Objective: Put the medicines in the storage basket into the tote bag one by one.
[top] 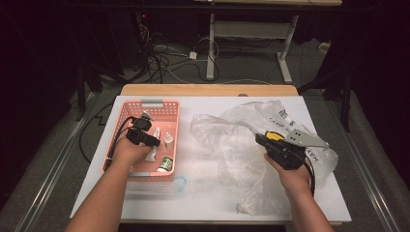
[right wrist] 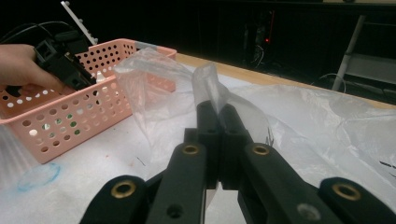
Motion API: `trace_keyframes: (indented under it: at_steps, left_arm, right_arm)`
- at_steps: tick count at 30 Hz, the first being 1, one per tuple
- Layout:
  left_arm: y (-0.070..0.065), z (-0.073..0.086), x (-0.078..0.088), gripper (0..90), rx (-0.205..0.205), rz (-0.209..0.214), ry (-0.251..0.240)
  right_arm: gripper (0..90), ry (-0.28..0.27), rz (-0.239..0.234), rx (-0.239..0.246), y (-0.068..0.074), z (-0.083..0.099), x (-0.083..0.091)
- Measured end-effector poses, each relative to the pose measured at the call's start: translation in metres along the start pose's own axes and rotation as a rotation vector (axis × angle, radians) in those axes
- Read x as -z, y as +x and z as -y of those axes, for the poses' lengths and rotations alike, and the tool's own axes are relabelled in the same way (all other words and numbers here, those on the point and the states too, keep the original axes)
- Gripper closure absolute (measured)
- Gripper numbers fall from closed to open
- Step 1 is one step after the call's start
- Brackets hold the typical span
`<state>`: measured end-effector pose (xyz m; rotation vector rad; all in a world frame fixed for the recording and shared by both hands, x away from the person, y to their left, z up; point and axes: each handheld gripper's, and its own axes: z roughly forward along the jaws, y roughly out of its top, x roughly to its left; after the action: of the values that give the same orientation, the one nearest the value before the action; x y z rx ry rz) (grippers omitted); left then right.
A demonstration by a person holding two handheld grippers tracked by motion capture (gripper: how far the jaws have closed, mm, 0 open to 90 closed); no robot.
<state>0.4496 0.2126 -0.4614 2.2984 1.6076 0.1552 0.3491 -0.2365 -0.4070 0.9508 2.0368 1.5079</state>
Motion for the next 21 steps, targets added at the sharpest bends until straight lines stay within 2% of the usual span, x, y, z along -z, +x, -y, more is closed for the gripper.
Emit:
trace_keyframes:
  at_steps: [4,6,17,19,21]
  left_arm:
    - [0.0006,-0.0012,-0.0007,39.0,-0.005,-0.01,0.002]
    - [0.001,-0.001,-0.0002,43.6,-0.015,-0.024,0.005]
    - [0.0085,0.0013,0.0021,60.3,-0.003,-0.02,0.002]
    - [0.0081,0.0015,0.0023,67.0,-0.007,-0.021,0.004]
    - [0.0083,0.0016,0.0023,67.3,-0.003,-0.02,0.003]
  right_arm:
    - [90.0,0.001,0.002,0.002,0.0,-0.0002,-0.0001]
    - [90.0,0.001,0.001,0.001,0.0002,-0.0003,0.0003]
    - [90.0,-0.005,-0.003,0.004,0.0003,-0.0013,0.001]
    - [90.0,-0.006,-0.005,0.003,0.0002,-0.0013,0.001]
    - [90.0,-0.006,-0.006,0.005,0.0003,-0.0013,0.0007]
